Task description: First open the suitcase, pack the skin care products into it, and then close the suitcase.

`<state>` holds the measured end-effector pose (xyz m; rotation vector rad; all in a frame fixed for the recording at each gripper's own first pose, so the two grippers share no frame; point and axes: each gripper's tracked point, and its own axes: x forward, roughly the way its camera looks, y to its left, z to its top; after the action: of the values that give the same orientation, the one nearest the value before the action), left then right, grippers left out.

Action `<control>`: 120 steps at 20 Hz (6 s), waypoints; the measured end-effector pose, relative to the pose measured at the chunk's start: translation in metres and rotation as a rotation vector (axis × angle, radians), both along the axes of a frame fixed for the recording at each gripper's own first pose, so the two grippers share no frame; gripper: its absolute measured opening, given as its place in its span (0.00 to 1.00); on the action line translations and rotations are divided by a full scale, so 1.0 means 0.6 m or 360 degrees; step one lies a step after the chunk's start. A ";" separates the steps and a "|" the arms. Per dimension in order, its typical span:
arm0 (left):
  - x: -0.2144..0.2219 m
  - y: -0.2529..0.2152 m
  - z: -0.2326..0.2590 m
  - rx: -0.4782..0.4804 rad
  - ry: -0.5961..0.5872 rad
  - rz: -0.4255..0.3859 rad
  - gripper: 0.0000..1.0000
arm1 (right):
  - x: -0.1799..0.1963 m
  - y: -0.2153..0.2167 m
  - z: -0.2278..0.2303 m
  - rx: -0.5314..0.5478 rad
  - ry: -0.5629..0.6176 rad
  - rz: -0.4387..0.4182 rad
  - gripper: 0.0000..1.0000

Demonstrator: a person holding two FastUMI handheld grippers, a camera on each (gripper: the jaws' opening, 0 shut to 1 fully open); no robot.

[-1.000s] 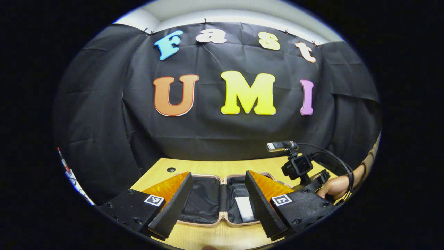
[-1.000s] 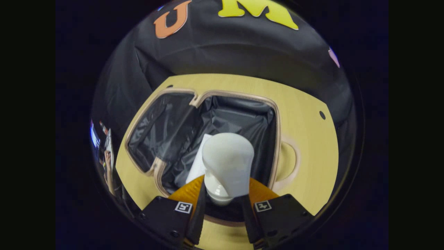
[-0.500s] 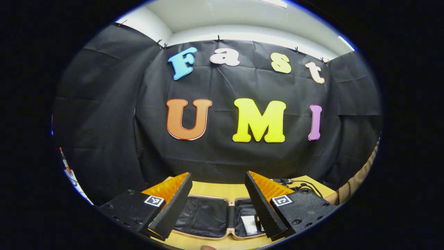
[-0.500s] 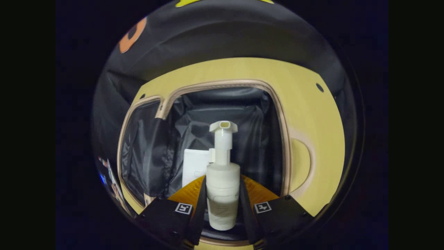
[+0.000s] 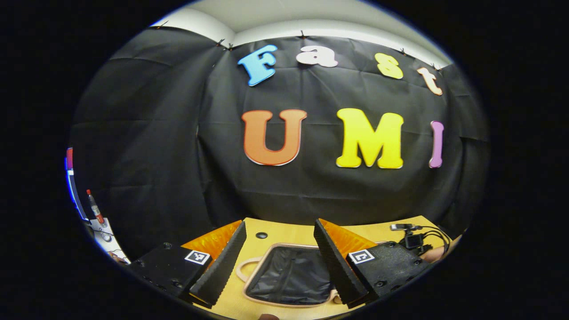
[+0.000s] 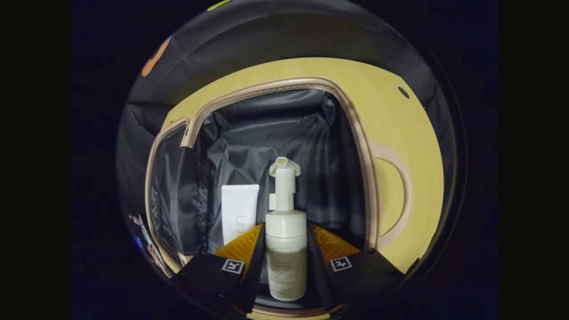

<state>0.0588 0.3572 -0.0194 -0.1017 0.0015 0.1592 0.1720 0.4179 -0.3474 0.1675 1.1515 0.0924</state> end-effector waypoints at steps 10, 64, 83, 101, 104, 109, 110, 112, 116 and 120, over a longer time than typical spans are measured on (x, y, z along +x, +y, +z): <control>0.092 0.158 -0.229 -0.0292 0.0416 -0.0001 0.98 | -0.019 -0.034 0.251 -0.0003 -0.0613 0.0238 0.81; 0.078 -0.265 0.007 -0.0749 0.0208 -0.0746 0.04 | -0.305 -0.462 0.727 -0.0257 -0.2130 0.0251 0.80; 0.064 -0.669 -0.175 -0.0401 0.0770 -0.1195 0.10 | -0.302 -0.580 0.648 -0.0300 -0.2011 0.0283 0.80; 0.065 -0.653 -0.127 -0.0072 0.0869 -0.0765 0.73 | -0.241 -0.657 0.616 -0.0310 -0.1850 -0.0010 0.80; 0.049 -0.574 -0.028 0.0048 0.0732 -0.0603 0.92 | -0.227 -0.634 0.622 -0.0292 -0.1859 -0.0041 0.80; -0.010 -0.531 0.050 0.0205 0.0342 -0.0402 0.98 | -0.211 -0.572 0.617 -0.0278 -0.1833 -0.0069 0.80; -0.009 -0.460 0.197 0.0221 0.0279 -0.0384 0.98 | -0.212 -0.559 0.617 -0.0289 -0.1837 -0.0061 0.80; -0.013 -0.466 0.203 0.0245 0.0167 -0.0385 0.98 | -0.213 -0.537 0.621 -0.0307 -0.1851 -0.0051 0.80; -0.028 -0.471 0.223 0.0227 0.0056 -0.0449 0.98 | -0.214 -0.498 0.636 -0.0338 -0.1887 -0.0056 0.80; -0.026 -0.464 0.224 0.0147 0.0068 -0.0495 0.98 | -0.209 -0.476 0.650 -0.0375 -0.1917 -0.0052 0.77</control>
<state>0.0430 0.0789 0.1148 -0.0053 0.0525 -0.1491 0.0467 0.1326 0.0423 -0.0878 -0.0475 0.0150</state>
